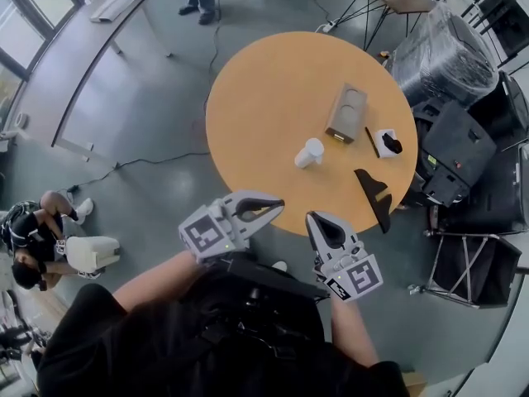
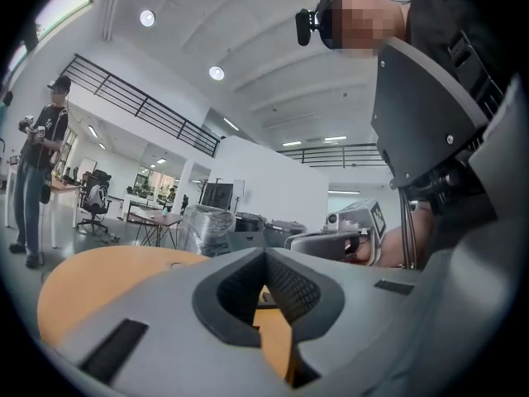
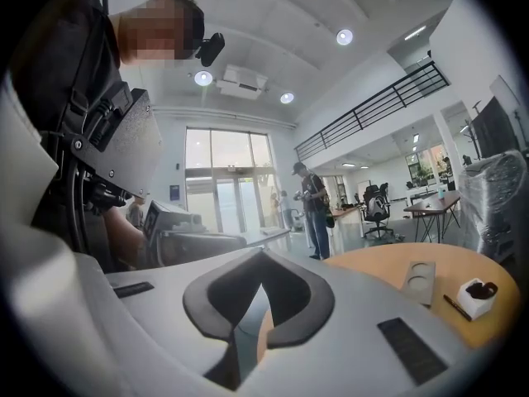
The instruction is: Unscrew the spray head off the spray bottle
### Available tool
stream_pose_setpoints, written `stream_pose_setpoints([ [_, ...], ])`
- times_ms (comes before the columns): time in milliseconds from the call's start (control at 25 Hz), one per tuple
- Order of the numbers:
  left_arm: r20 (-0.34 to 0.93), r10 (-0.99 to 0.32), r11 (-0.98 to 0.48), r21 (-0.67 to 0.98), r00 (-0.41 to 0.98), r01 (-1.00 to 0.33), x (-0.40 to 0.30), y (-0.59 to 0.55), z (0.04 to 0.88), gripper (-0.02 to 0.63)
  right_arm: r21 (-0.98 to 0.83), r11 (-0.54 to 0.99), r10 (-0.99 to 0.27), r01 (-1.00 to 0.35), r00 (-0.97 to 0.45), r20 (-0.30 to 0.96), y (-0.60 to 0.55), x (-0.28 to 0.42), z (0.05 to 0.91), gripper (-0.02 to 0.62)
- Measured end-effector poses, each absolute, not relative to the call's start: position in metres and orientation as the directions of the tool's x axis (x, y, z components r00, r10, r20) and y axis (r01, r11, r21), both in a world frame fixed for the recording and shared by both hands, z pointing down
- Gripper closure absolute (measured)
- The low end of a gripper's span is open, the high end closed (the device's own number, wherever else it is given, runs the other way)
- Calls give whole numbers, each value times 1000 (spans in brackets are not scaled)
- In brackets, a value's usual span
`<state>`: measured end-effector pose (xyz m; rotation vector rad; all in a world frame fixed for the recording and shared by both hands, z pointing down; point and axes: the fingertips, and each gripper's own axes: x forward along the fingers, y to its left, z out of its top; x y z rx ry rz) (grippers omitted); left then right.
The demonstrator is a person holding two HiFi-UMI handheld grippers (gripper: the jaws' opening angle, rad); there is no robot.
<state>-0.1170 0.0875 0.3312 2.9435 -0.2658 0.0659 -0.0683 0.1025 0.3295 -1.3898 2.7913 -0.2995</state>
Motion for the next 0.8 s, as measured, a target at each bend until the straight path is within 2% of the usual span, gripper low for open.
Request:
stream_pose_setpoints([
  [440,61,-118,-973,193,991,-128,-131,17,349,581,-165,515,-837,-841,-535,113,35,-74,341,591],
  [800,94,-170,-962,199,981,-186,-82,-11,364,581,-177,548,-815,-818,-569,108,5,-22,360,591],
])
